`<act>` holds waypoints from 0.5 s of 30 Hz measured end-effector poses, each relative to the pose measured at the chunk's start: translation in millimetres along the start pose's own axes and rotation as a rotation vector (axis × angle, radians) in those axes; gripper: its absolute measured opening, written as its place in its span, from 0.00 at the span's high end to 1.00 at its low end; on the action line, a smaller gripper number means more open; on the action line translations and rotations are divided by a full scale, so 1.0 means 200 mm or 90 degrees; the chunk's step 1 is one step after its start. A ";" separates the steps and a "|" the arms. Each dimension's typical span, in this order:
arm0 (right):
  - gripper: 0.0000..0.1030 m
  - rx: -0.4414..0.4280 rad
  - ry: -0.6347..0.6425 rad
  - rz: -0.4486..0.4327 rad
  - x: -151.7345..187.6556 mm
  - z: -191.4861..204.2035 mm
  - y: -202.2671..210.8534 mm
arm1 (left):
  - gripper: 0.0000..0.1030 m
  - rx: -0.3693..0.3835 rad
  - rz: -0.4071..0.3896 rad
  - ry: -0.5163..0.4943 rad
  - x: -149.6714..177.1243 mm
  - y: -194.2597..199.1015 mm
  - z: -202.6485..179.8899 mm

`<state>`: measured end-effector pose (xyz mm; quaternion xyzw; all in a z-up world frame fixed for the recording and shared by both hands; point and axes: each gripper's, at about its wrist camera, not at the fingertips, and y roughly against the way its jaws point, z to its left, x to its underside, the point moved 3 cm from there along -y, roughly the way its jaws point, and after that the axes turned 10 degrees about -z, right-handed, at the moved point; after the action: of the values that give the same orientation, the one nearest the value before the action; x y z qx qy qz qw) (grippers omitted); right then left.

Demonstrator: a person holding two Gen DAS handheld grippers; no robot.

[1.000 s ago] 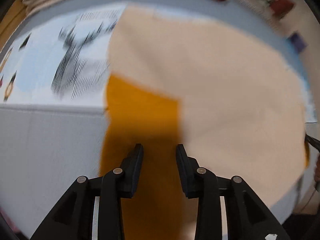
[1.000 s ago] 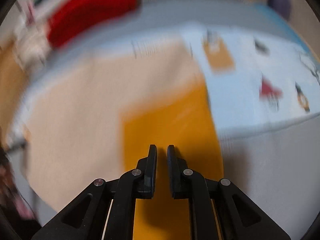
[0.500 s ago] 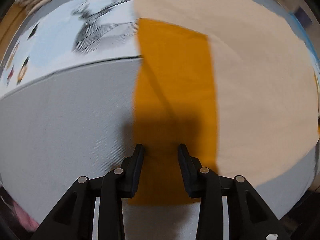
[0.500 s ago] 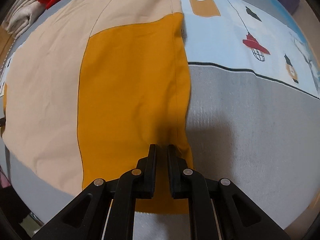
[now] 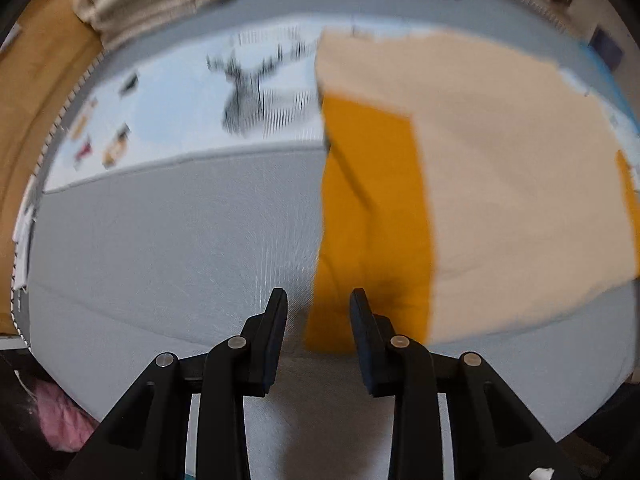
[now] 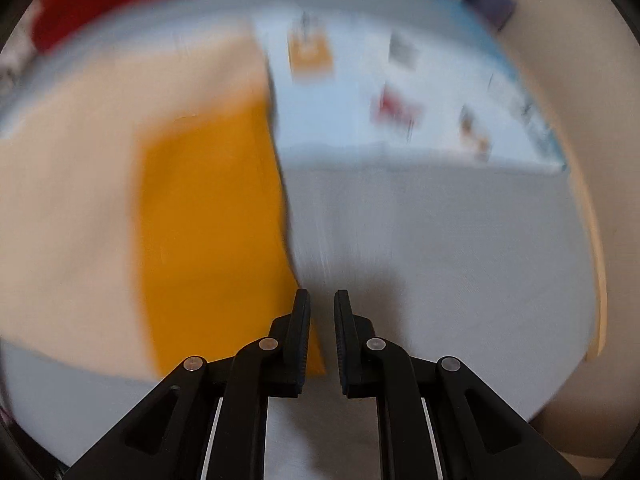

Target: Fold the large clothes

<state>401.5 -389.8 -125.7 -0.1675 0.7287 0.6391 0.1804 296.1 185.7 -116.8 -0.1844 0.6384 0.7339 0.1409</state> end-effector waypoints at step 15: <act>0.78 -0.154 -0.007 -0.205 0.21 0.63 0.55 | 0.71 -0.010 -0.083 0.039 0.16 0.19 -0.32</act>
<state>318.1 -250.7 -65.3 -0.2990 0.6093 0.6859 0.2626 256.2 116.1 -105.0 -0.2492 0.6233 0.7221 0.1675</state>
